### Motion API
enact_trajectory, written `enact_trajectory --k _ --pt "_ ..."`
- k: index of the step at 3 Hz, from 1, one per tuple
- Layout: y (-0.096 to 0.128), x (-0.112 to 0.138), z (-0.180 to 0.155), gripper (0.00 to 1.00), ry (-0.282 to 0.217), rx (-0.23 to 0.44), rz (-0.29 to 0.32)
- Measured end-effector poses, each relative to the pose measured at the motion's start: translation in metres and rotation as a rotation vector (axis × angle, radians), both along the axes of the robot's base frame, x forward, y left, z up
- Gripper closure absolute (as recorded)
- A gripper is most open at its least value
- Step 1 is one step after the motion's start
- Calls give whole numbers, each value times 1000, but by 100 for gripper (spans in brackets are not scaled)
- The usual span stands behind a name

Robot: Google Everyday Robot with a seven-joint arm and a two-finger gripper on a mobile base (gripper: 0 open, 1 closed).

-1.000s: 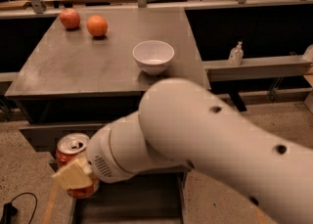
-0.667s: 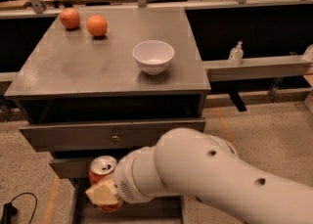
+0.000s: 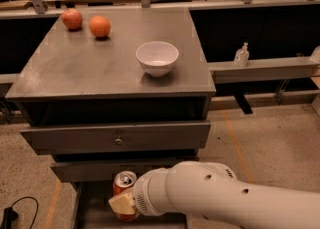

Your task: Place coke can into bottom drawer

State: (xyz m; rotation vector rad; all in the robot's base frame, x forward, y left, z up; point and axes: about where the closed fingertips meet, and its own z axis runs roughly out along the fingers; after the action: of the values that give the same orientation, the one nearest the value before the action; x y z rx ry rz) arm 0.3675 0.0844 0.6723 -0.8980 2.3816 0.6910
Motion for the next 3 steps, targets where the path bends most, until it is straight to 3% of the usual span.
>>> enact_trajectory --k 1,2,3 --pt "0 0 0 100 0 0 0" --pt "2 17 -3 100 -42 19 -38" --pt "8 56 -34 100 -91 57 -62"
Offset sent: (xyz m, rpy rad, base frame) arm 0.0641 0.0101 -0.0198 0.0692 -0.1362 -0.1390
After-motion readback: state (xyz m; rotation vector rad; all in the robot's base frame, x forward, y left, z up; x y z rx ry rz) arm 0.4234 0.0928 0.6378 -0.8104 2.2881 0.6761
